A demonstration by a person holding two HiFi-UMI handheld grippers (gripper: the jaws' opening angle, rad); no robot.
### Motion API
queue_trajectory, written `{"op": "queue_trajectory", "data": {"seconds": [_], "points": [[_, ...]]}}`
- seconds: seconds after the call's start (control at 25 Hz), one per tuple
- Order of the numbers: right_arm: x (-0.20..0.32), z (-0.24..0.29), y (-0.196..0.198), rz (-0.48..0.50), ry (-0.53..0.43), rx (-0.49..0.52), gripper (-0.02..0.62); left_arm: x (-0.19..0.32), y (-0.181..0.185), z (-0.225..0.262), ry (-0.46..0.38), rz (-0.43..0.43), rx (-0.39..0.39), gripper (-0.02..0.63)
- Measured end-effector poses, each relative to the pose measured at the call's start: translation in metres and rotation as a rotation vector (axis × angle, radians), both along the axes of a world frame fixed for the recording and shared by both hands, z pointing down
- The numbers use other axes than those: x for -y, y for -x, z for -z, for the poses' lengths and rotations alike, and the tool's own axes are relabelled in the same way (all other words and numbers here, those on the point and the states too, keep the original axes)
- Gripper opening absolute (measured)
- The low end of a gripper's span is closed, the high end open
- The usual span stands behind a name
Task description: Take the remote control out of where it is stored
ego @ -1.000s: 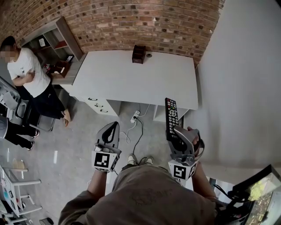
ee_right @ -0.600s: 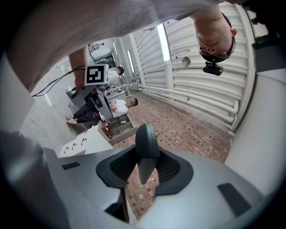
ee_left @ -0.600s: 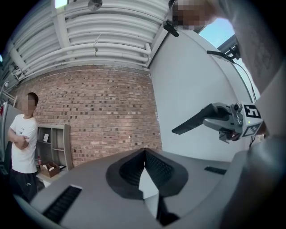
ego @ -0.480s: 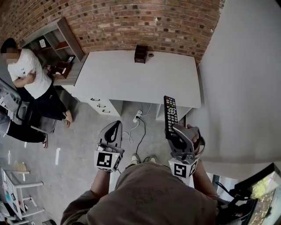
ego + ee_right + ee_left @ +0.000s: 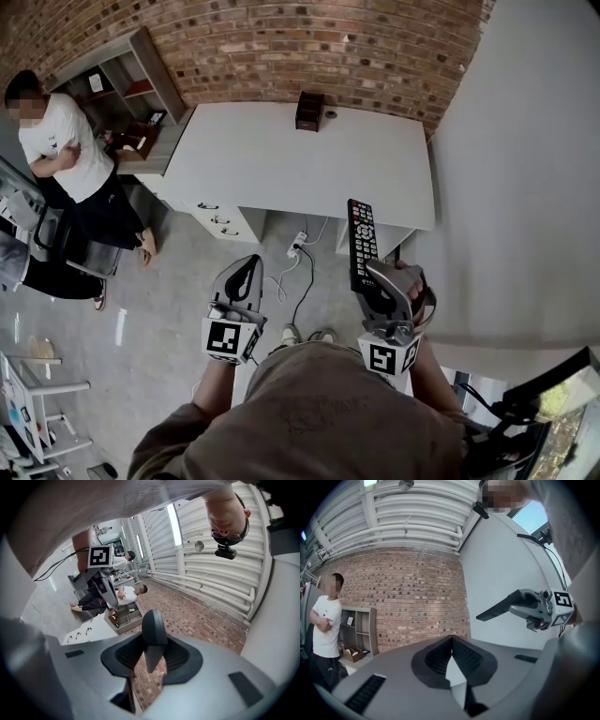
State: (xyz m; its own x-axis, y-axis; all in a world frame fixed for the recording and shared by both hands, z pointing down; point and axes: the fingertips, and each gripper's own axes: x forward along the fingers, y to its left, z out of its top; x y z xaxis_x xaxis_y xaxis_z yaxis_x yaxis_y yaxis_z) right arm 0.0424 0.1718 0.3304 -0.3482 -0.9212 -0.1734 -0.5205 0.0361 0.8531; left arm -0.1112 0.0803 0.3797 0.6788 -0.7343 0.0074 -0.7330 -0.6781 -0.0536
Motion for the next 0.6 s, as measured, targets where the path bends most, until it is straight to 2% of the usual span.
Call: {"op": "queue_trajectory", "data": {"seconds": [0.6], "points": [[0.011, -0.008, 0.014, 0.008, 0.027, -0.019, 0.124, 0.005, 0.004, -0.007, 0.008, -0.028, 0.009, 0.011]]}}
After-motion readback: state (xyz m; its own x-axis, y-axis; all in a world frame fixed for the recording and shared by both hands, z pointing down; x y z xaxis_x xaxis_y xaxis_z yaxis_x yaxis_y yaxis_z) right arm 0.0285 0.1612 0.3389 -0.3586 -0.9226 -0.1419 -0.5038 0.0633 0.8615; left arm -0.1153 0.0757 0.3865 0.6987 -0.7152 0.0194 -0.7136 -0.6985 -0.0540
